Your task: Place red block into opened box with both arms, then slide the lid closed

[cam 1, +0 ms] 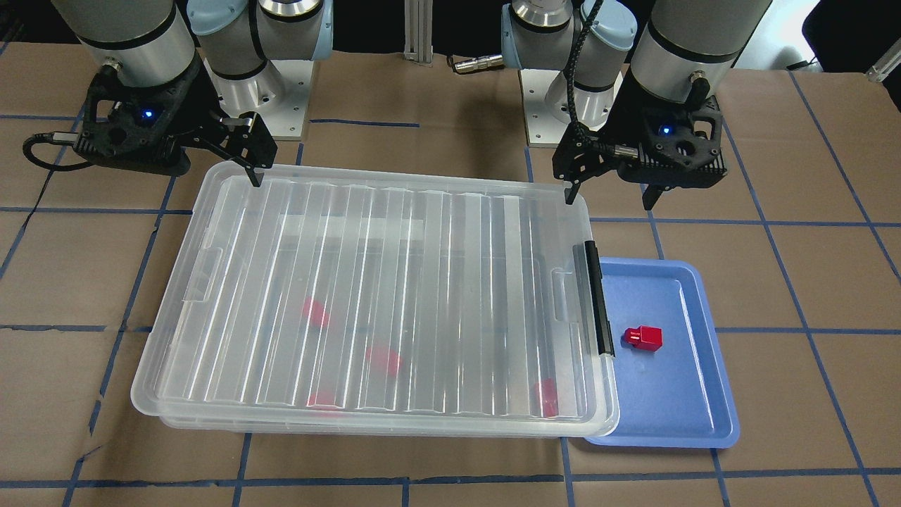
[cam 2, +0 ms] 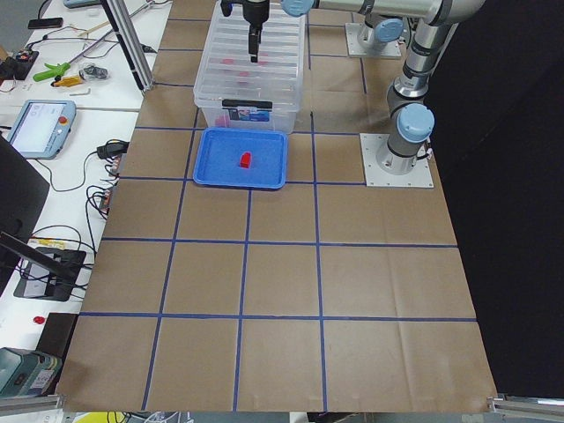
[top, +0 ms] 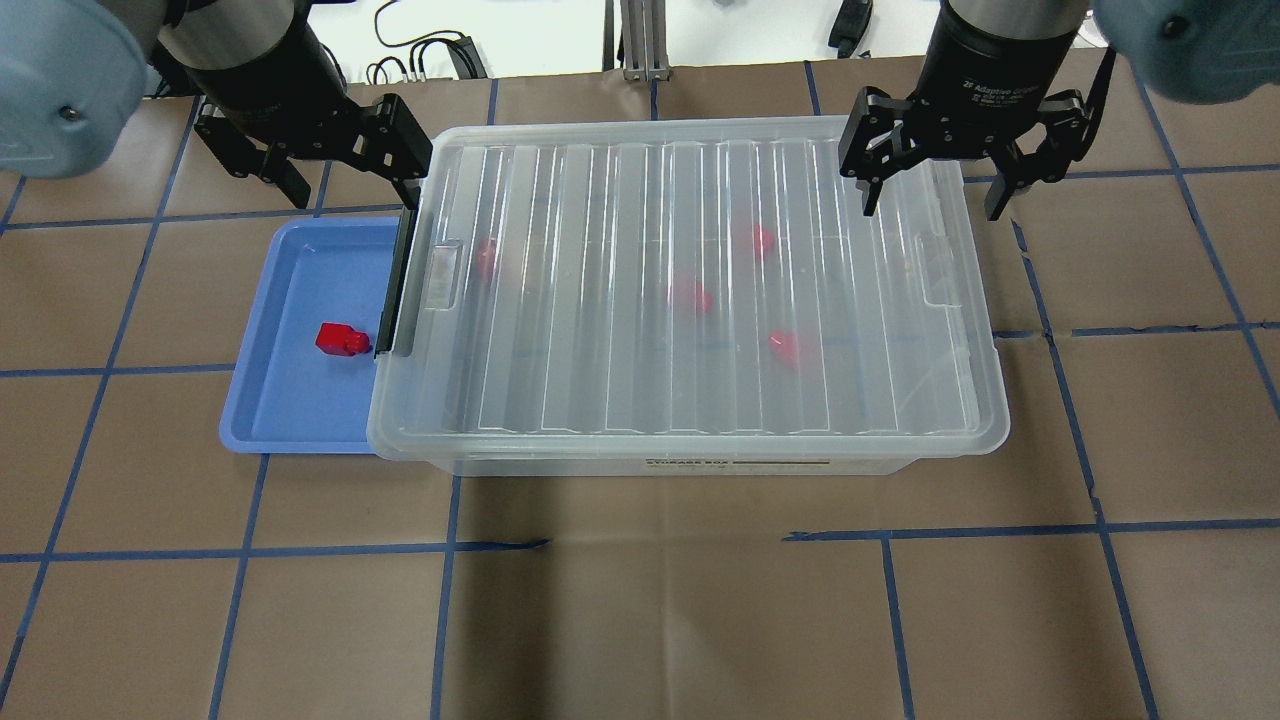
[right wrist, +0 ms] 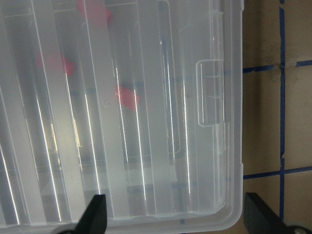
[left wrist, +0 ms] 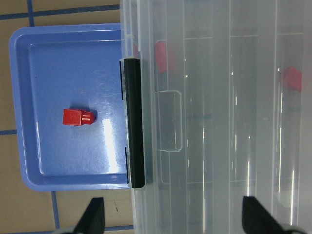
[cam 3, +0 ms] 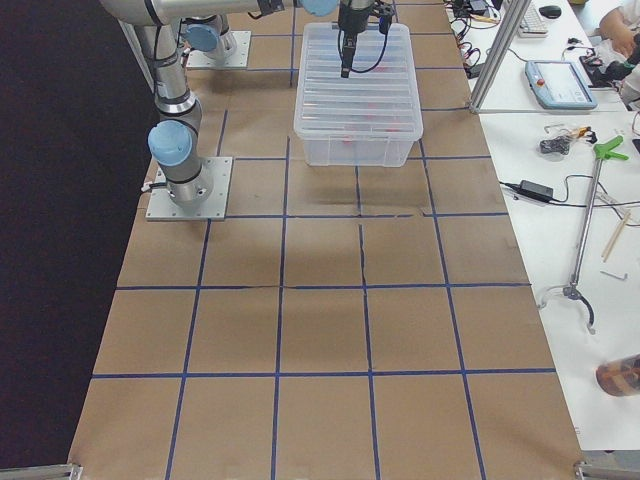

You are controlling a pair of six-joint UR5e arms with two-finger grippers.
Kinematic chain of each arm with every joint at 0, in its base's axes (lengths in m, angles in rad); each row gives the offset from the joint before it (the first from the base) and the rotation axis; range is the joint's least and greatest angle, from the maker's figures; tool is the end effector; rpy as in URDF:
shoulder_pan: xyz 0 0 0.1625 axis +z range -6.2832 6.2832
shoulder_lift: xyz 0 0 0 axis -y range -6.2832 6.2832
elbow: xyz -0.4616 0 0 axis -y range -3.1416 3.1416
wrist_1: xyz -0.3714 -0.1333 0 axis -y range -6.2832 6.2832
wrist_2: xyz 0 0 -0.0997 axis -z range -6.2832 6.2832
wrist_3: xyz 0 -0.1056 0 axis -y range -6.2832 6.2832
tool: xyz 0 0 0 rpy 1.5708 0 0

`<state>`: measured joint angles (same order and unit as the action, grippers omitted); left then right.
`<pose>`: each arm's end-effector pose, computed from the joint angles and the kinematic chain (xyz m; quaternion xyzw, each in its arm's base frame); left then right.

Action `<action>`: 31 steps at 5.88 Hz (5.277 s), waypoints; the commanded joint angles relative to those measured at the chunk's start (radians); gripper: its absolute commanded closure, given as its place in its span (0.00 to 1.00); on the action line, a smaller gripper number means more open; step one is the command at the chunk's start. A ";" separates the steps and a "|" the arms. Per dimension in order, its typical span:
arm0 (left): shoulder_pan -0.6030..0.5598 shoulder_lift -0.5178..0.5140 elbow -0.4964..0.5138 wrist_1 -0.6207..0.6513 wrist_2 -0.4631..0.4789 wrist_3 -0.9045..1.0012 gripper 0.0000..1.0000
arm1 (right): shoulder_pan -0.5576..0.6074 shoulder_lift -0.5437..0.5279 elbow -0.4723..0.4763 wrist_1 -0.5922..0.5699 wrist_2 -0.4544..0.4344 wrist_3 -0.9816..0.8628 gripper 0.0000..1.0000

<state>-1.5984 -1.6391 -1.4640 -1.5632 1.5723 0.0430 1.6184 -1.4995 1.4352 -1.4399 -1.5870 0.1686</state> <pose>-0.1471 -0.5032 0.5364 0.0353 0.9991 -0.0230 0.0009 0.1550 -0.4891 0.5348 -0.0602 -0.9976 -0.0322 0.0116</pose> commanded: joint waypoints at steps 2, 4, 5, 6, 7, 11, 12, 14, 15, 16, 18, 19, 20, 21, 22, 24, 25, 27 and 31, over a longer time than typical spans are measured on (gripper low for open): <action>0.000 0.001 -0.001 0.000 0.000 0.000 0.02 | 0.000 -0.016 0.001 0.035 0.007 0.000 0.00; 0.001 0.001 0.001 0.000 -0.002 0.000 0.02 | 0.003 -0.016 0.002 0.035 0.004 0.002 0.00; 0.001 0.001 0.001 0.000 -0.002 0.000 0.02 | -0.003 -0.028 0.036 0.035 0.002 0.002 0.00; 0.003 0.001 0.004 0.000 -0.002 0.000 0.02 | 0.000 -0.050 0.066 -0.002 0.002 -0.006 0.00; 0.002 0.001 0.002 0.000 -0.002 0.000 0.02 | 0.000 -0.042 0.070 -0.035 0.004 -0.011 0.00; 0.003 0.001 0.002 0.000 -0.002 0.000 0.02 | -0.214 0.042 0.082 -0.123 0.002 -0.232 0.00; 0.003 0.001 0.002 0.000 -0.002 0.000 0.02 | -0.247 0.073 0.120 -0.155 0.004 -0.238 0.00; 0.003 0.001 0.002 0.000 -0.002 0.000 0.02 | -0.249 0.061 0.296 -0.337 -0.002 -0.228 0.00; 0.003 0.001 0.002 0.000 -0.002 0.000 0.02 | -0.247 0.059 0.318 -0.343 -0.022 -0.233 0.00; 0.003 0.001 0.002 0.000 0.000 0.000 0.02 | -0.247 0.061 0.324 -0.338 -0.024 -0.242 0.00; 0.003 0.001 0.002 0.000 0.000 0.000 0.02 | -0.247 0.059 0.352 -0.339 -0.062 -0.295 0.00; 0.003 0.001 0.002 0.000 -0.002 0.000 0.02 | -0.249 0.061 0.349 -0.346 -0.064 -0.352 0.00; 0.003 0.002 0.001 0.000 -0.002 0.000 0.02 | -0.255 0.061 0.347 -0.379 -0.065 -0.427 0.00; 0.003 0.001 0.001 0.000 -0.002 0.000 0.02 | -0.274 0.064 0.349 -0.422 -0.067 -0.504 0.00; 0.003 0.002 0.001 0.000 -0.002 0.000 0.02 | -0.303 0.068 0.347 -0.430 -0.065 -0.550 0.00; 0.003 0.001 -0.001 -0.001 -0.002 0.000 0.02 | -0.350 0.074 0.349 -0.496 -0.108 -0.636 0.00; 0.003 0.002 -0.005 -0.002 -0.002 0.053 0.02 | -0.379 0.074 0.352 -0.496 -0.107 -0.639 0.00; 0.005 0.007 -0.016 -0.012 0.000 0.324 0.02 | -0.417 0.074 0.350 -0.498 -0.108 -0.639 0.00; 0.057 -0.010 -0.018 -0.015 -0.032 0.817 0.02 | -0.515 0.076 0.349 -0.543 -0.116 -0.722 0.00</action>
<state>-1.5489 -1.6406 -1.4813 -1.5794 1.5439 0.7599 1.1277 -1.4236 1.7837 -1.9655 -1.6970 -0.5281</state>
